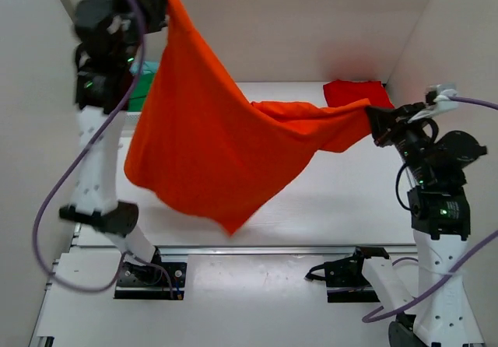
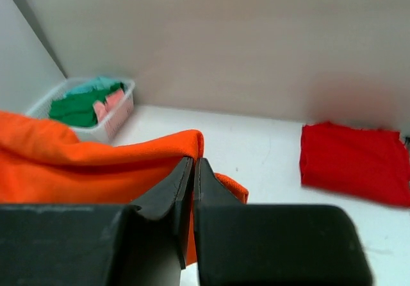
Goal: Fold and stack the t-shirts
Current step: Flatten out the tshirt
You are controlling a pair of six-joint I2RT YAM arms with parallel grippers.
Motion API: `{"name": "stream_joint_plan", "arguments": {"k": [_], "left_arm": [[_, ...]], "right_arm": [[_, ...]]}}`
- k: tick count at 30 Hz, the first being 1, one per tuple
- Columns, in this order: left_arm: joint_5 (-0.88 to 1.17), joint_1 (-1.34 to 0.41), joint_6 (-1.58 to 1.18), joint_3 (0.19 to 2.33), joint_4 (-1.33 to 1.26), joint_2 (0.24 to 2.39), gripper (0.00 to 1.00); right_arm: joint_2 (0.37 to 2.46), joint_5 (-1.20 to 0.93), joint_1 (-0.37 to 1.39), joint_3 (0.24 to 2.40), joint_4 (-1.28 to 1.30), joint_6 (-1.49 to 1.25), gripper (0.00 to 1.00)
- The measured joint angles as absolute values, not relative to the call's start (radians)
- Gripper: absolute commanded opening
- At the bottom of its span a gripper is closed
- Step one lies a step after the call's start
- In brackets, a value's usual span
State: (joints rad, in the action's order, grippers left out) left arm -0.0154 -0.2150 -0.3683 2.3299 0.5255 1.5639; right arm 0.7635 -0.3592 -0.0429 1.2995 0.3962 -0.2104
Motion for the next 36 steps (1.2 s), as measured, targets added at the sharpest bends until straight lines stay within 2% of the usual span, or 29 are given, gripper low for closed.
{"name": "stream_joint_plan", "arguments": {"k": [5, 8, 9, 10, 11, 15, 19, 22, 26, 28, 32, 36], "left_arm": [[-0.007, -0.268, -0.356, 2.395, 0.466, 1.926, 0.00], [-0.015, -0.300, -0.339, 2.444, 0.453, 2.159, 0.01], [-0.018, -0.308, -0.335, 2.464, 0.450, 2.238, 0.25], [-0.019, -0.313, -0.324, 2.481, 0.448, 2.310, 0.42], [-0.017, -0.318, -0.319, 2.486, 0.450, 2.364, 0.53], [0.002, -0.325, -0.318, 2.447, 0.524, 2.459, 0.55], [0.062, -0.328, -0.312, 2.182, 0.564, 2.271, 0.53], [0.081, -0.357, -0.340, 1.736, 0.519, 1.889, 0.53], [0.104, -0.458, -0.390, 1.335, 0.474, 1.411, 0.47], [0.123, -0.501, -0.410, 1.167, 0.440, 1.245, 0.46], [0.118, -0.519, -0.481, 0.778, 0.427, 1.090, 0.50], [0.091, -0.500, -0.554, 0.487, 0.551, 1.007, 0.50]], "right_arm": [[0.779, -0.326, 0.019, 1.055, 0.338, -0.213, 0.00], [0.826, -0.232, 0.160, 0.914, 0.316, -0.210, 0.00], [0.852, -0.194, 0.214, 0.877, 0.315, -0.210, 0.00], [0.878, -0.151, 0.266, 0.836, 0.307, -0.210, 0.00], [0.897, -0.119, 0.306, 0.802, 0.305, -0.213, 0.00], [0.917, -0.012, 0.347, 0.682, 0.294, -0.257, 0.00], [0.886, 0.062, 0.302, 0.583, 0.268, -0.299, 0.00], [0.892, 0.087, 0.264, 0.562, 0.263, -0.311, 0.00], [0.920, 0.100, 0.246, 0.562, 0.249, -0.314, 0.00], [0.923, 0.112, 0.263, 0.562, 0.246, -0.314, 0.00], [0.923, 0.123, 0.302, 0.561, 0.244, -0.314, 0.00], [0.911, 0.121, 0.309, 0.540, 0.239, -0.314, 0.00]]}}
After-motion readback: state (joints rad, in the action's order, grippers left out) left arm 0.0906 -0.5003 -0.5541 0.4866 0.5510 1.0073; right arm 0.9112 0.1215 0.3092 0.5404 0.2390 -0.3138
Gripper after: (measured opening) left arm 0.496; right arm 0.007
